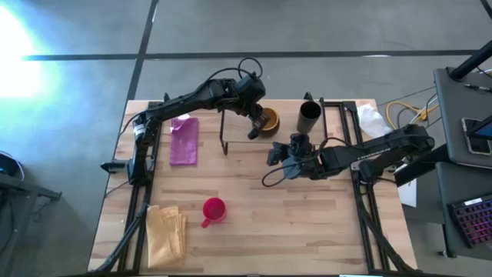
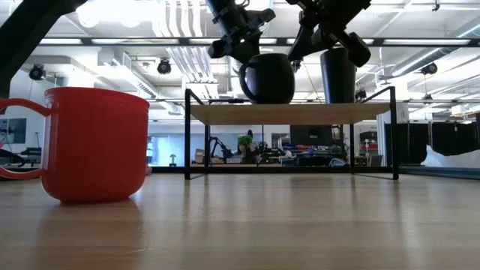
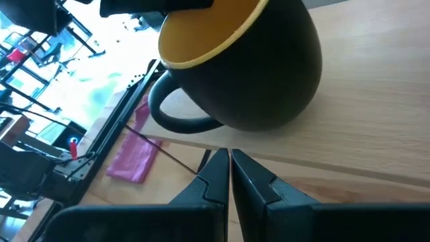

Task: Stack small to large cups/mugs on shelf
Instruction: Put the black mug on the shelf, then put the red mug on the shelf

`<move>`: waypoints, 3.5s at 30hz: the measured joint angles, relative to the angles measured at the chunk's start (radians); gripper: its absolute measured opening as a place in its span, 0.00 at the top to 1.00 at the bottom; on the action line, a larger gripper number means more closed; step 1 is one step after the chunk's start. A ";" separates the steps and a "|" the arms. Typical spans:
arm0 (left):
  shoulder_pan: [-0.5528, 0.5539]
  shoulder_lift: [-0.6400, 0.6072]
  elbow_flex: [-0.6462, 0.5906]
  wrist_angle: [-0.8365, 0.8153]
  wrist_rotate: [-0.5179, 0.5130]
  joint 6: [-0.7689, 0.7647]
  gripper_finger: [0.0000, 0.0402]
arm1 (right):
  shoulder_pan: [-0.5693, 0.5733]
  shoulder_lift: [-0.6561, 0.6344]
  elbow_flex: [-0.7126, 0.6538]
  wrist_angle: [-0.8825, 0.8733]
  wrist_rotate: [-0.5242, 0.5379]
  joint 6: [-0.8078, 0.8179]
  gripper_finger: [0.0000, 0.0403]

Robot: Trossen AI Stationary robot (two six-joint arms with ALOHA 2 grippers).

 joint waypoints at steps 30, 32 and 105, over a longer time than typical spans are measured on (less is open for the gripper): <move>0.006 -0.101 -0.034 -0.109 -0.083 0.038 0.86 | 0.005 -0.030 0.001 -0.033 -0.003 -0.046 0.98; 0.000 -0.101 -0.042 -0.125 -0.050 0.047 0.86 | 0.013 -0.046 0.001 -0.045 -0.002 -0.046 0.98; -0.094 -0.216 -0.317 0.077 0.111 0.088 0.86 | 0.169 -0.451 0.001 -0.277 0.101 -0.180 0.98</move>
